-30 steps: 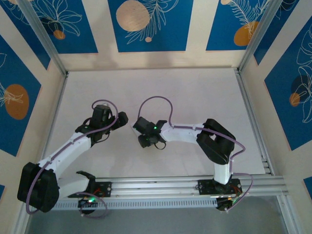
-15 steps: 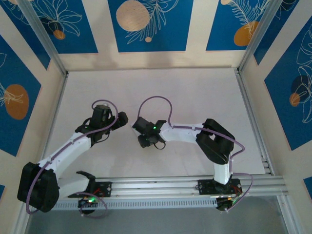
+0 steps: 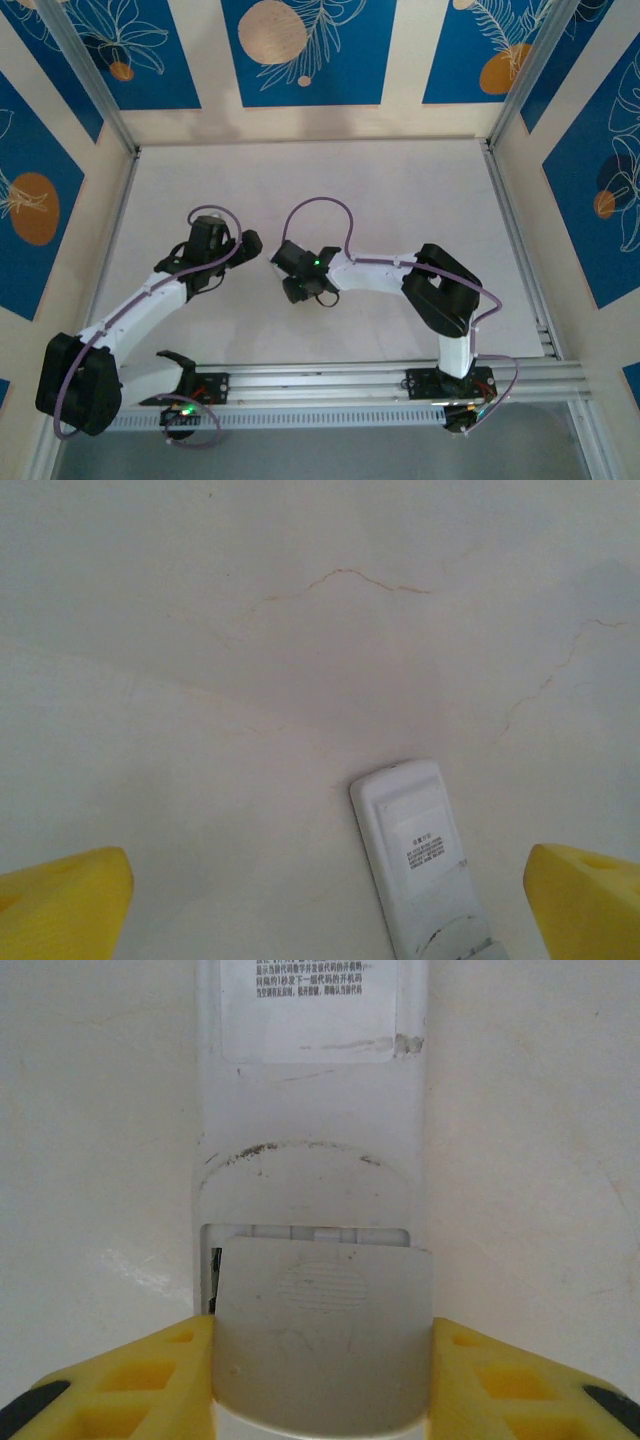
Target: Load the batteries into the remote control
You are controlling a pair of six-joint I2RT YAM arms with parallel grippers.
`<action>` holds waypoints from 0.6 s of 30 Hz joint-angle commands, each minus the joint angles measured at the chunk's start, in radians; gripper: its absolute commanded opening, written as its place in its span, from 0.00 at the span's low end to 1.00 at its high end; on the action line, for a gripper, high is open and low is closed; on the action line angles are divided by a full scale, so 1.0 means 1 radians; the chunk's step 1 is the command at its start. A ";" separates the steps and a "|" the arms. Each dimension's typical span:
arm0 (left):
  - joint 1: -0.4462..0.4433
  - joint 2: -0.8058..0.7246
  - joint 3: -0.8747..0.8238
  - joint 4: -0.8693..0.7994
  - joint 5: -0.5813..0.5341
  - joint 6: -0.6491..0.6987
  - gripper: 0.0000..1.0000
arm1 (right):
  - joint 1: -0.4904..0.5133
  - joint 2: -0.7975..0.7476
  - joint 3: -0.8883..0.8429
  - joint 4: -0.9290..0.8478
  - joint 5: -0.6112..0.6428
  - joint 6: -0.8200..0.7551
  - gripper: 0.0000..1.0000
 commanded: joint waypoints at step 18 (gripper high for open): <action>0.026 -0.029 -0.008 -0.006 -0.012 -0.022 1.00 | 0.011 0.009 0.035 0.025 -0.025 0.059 0.46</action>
